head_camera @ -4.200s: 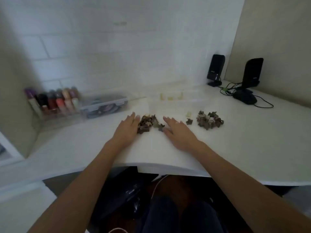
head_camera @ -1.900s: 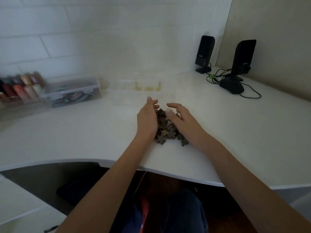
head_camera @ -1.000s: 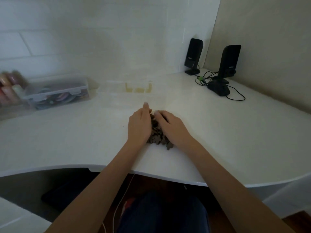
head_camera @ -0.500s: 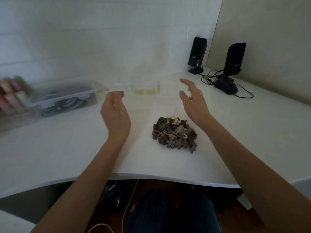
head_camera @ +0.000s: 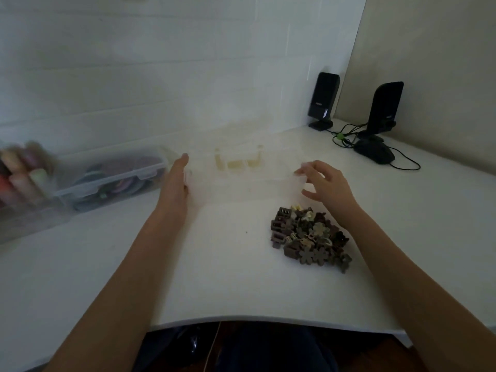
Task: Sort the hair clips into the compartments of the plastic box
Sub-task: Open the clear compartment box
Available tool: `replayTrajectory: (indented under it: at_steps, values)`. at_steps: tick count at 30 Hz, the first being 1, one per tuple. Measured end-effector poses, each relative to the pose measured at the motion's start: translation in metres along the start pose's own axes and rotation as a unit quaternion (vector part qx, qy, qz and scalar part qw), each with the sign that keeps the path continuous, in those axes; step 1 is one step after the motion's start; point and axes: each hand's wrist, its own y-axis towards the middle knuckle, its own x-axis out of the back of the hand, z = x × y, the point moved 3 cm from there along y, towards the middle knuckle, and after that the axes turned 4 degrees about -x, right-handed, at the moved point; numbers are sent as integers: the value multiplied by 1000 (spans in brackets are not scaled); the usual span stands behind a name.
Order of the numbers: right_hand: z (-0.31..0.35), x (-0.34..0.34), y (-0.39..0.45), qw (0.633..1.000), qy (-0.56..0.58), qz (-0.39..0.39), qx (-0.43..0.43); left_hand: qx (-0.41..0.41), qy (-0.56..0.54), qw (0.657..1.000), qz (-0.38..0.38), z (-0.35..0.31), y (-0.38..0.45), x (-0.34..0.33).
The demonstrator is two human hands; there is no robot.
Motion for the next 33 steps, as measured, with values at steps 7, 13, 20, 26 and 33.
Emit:
replayTrajectory:
  at_steps: [7, 13, 20, 26, 33]
  values:
    - [-5, 13, -2, 995, 70, 74, 17, -45, -13, 999, -7, -7, -1, 2]
    - [-7, 12, 0, 993, 66, 93, 13, 29, -102, 989, 99, -13, -23, -10]
    - [4, 11, -14, 986, -116, -9, 118, -1, -93, 992, 81, -12, -23, -13]
    - [27, 10, -34, 955, -210, 45, 205, -31, -54, 994, 87, -12, -31, -18]
    - [11, 3, -30, 906, -388, 91, 147, -71, 55, 982, 165, -7, -27, -24]
